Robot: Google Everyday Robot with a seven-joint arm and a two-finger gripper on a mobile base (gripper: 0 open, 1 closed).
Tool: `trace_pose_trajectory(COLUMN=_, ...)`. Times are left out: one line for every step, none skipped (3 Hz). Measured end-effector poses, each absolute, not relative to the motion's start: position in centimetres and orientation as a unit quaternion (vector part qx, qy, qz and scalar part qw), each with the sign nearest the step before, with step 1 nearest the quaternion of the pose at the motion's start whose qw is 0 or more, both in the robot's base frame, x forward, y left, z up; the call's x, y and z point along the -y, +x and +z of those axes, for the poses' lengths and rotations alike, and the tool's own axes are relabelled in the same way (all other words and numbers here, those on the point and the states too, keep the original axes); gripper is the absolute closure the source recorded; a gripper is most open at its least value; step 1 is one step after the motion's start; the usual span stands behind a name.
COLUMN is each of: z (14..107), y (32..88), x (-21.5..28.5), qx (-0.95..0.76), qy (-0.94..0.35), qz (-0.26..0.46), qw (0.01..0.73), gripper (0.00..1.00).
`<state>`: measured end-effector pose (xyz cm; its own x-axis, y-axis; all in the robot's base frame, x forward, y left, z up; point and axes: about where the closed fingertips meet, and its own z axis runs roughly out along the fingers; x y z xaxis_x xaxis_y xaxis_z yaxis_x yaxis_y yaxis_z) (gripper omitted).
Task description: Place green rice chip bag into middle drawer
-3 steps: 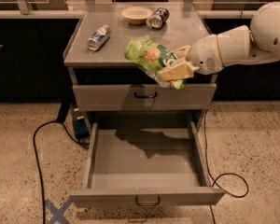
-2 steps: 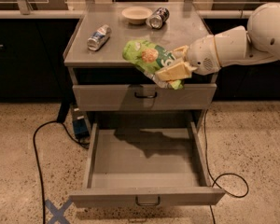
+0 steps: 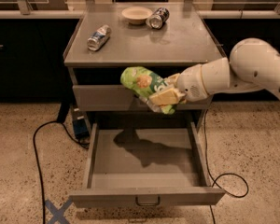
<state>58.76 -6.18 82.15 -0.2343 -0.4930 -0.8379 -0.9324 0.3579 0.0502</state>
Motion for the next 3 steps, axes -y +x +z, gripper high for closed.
trace_pose_trajectory(z=77.09, y=56.54, x=6.13, qx=-0.752, qy=-0.470, qz=0.300, qw=0.351, gripper=1.00)
trace_pose_trajectory(z=76.30, y=56.04, x=5.88, qx=-0.754, qy=-0.471, qz=0.302, qw=0.344, gripper=0.92)
trace_pose_trajectory(z=76.29, y=56.03, x=5.88, qx=-0.754, qy=-0.471, qz=0.302, qw=0.344, gripper=1.00)
